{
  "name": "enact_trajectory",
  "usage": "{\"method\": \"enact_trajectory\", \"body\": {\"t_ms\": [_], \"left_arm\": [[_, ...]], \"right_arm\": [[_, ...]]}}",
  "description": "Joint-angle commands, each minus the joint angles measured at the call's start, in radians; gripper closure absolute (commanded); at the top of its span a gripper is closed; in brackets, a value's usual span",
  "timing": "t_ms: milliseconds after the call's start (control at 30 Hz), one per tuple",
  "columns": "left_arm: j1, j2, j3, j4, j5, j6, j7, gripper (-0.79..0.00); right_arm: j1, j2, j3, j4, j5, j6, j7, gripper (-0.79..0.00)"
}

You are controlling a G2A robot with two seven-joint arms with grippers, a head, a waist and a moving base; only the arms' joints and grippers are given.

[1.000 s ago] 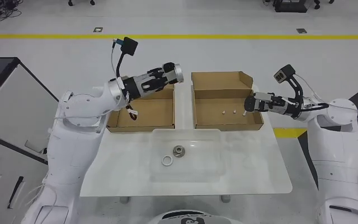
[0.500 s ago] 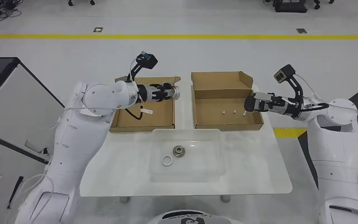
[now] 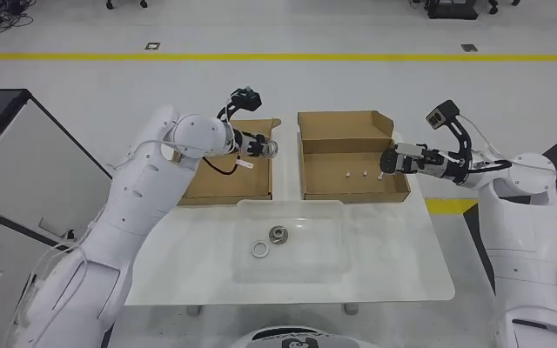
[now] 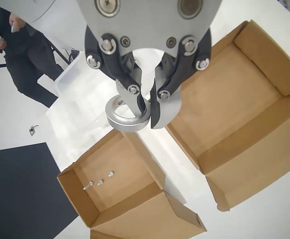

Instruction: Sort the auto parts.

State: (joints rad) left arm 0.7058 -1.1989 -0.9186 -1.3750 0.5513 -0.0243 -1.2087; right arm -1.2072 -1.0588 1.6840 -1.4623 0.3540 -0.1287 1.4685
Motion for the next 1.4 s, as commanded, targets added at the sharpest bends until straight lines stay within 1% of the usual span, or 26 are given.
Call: {"method": "enact_trajectory", "body": {"t_ms": [0,133,267,367,633,933,1200,1367], "left_arm": [[-0.027,-0.012,0.040,0.057,0.006,-0.002,-0.001,0.000],[-0.079,-0.039,0.114,0.169,0.018,-0.005,0.000,0.000],[-0.122,-0.064,0.166,0.285,0.026,-0.014,0.004,0.000],[-0.145,-0.081,0.197,0.355,0.029,-0.020,0.007,0.000],[-0.186,-0.125,0.257,0.507,0.019,-0.044,0.033,0.000],[-0.220,-0.183,0.314,0.681,0.006,-0.072,0.073,0.000],[-0.249,-0.231,0.355,0.810,0.017,-0.087,0.085,0.000],[-0.261,-0.263,0.379,0.869,0.025,-0.094,0.083,0.000]], "right_arm": [[0.000,0.000,0.000,0.000,0.000,0.000,0.000,-0.785],[0.000,0.000,0.000,0.000,0.000,0.000,0.000,-0.785],[0.000,0.000,0.000,0.000,0.000,0.000,0.000,-0.785],[0.000,0.000,0.000,0.000,0.000,0.000,0.000,-0.785],[0.000,0.000,0.000,0.000,0.000,0.000,0.000,-0.785],[0.000,0.000,0.000,0.000,0.000,0.000,0.000,-0.785],[0.000,0.000,0.000,0.000,0.000,0.000,0.000,-0.785],[0.000,0.000,0.000,0.000,0.000,0.000,0.000,-0.785]]}}
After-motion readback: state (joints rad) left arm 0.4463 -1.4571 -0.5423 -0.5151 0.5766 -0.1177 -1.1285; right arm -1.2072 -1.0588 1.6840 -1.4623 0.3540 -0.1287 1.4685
